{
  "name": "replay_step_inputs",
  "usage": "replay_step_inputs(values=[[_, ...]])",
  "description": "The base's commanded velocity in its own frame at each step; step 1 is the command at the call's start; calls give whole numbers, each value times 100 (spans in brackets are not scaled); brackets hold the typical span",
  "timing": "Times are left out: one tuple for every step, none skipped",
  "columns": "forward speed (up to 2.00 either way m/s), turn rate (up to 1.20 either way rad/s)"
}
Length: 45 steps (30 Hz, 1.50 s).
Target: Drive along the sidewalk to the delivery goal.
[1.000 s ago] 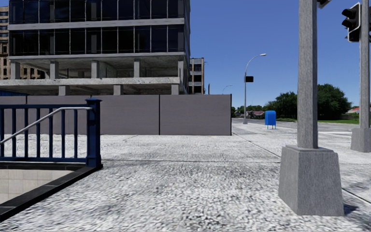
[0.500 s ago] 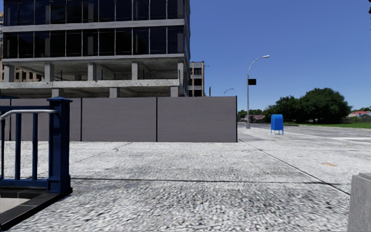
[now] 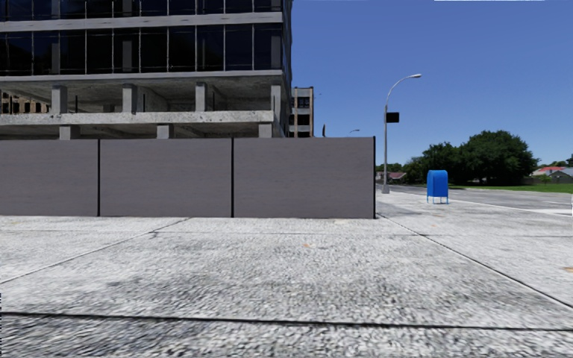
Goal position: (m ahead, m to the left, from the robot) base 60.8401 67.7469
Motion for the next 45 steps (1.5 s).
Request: replay_step_inputs(values=[[166,-43],[165,-44],[165,-44],[165,-44],[165,-44],[165,-44],[165,-44],[165,-44],[165,-44],[165,-44],[164,-46],[164,-46],[164,-46],[163,-46],[163,-46],[163,-46],[163,-46],[163,-46],[163,-46],[163,-46],[163,-46],[163,-46],[163,-46],[163,-46],[163,-46],[163,-46],[163,-46],[163,-46],[163,-46],[163,-46],[163,-46],[163,-46],[164,-46],[166,-46],[166,-46],[166,-46],[166,-46],[166,-46],[166,-46],[166,-46],[166,-46],[166,-46],[166,-46],[166,-46],[166,-46]])
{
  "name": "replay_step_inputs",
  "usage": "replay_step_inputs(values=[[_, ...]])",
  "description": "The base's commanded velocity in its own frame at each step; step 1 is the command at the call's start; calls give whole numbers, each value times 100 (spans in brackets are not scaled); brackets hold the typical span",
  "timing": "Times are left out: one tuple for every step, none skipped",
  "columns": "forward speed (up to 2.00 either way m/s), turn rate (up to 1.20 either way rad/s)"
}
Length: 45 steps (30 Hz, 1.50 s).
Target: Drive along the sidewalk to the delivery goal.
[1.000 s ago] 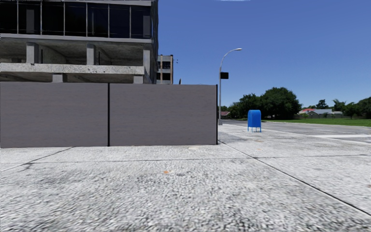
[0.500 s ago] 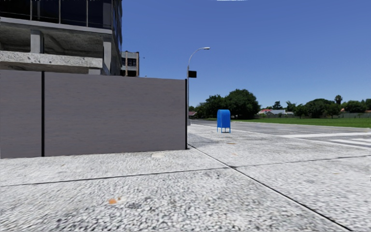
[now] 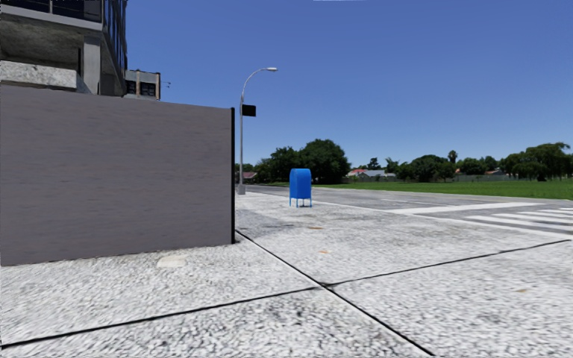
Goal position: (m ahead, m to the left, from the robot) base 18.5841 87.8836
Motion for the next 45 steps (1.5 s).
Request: replay_step_inputs(values=[[167,-46],[167,-46],[170,-46],[176,-46],[188,-45],[188,-45],[193,-37],[200,-19],[200,-7],[200,-7],[200,0],[200,0],[200,0],[200,0],[200,0],[200,0],[200,0],[200,0],[200,0],[200,0],[200,0],[200,0],[200,0],[200,0],[200,0],[200,0],[200,0],[200,0],[200,0],[200,0],[200,0],[200,0],[200,0],[200,0],[200,0],[200,0],[200,12],[200,19],[200,19],[200,24],[200,26],[200,27],[200,27],[200,31],[200,33]])
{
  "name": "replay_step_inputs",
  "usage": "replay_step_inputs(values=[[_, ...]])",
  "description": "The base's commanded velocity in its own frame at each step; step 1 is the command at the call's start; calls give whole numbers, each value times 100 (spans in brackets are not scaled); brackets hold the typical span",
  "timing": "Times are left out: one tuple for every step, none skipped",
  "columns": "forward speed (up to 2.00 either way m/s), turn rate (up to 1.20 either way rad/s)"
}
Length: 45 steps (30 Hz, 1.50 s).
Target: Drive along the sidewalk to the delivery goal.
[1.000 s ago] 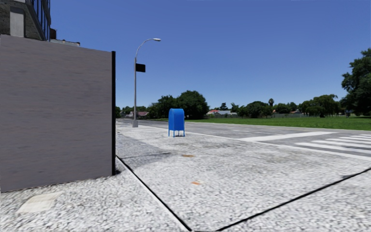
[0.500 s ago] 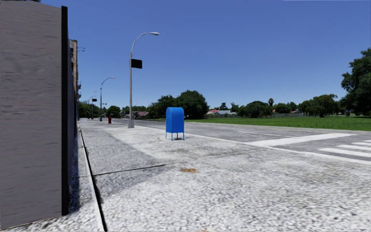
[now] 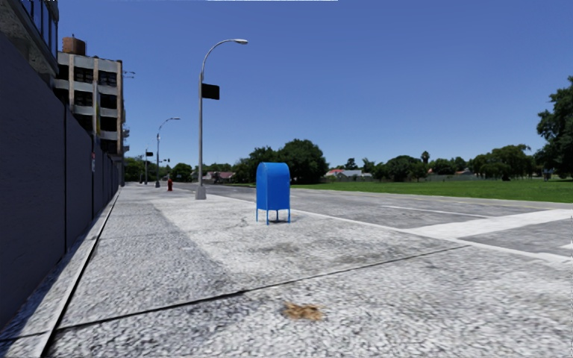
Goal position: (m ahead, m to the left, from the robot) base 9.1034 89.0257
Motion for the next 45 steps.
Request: replay_step_inputs(values=[[200,33],[200,33],[200,33],[200,33],[200,33],[200,34],[200,34],[200,34],[200,35],[200,37],[200,37],[200,39],[200,41],[200,45],[200,45],[200,50],[200,51],[200,52],[200,52],[200,52],[200,52],[200,52],[200,52],[200,52],[200,52],[200,52],[200,52],[200,52],[200,52],[200,52],[200,52],[200,52],[200,52],[200,52],[200,52],[200,52],[200,52],[200,52],[200,52],[200,52],[200,52],[200,52],[200,52],[200,52],[200,52]])
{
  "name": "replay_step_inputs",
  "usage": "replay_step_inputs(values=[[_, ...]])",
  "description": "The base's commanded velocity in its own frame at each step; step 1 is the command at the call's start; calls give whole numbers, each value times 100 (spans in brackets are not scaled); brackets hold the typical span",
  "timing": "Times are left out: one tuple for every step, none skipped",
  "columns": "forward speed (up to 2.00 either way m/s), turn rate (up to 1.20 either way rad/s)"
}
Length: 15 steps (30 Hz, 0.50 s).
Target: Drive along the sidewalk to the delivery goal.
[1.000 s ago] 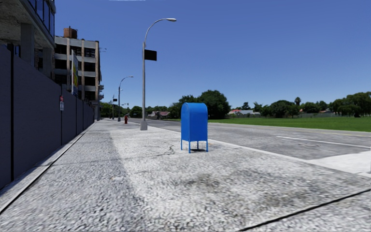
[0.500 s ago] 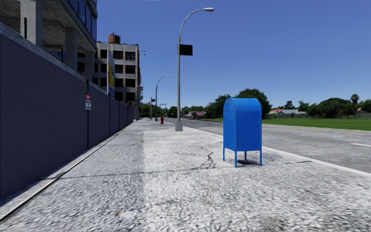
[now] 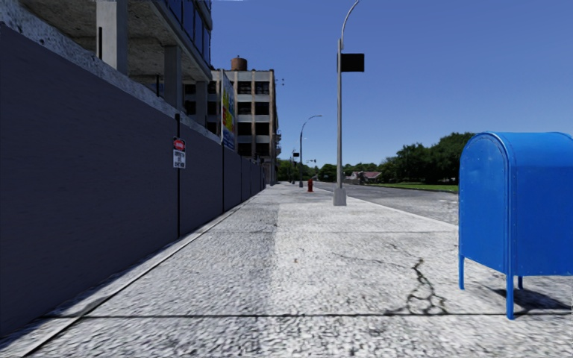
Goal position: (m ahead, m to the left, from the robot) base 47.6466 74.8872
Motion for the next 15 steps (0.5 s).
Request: replay_step_inputs(values=[[200,43],[200,27],[200,27],[200,18],[200,11],[200,8],[200,0],[200,0],[200,0],[200,0],[200,0],[200,0],[200,0],[200,0],[200,0]])
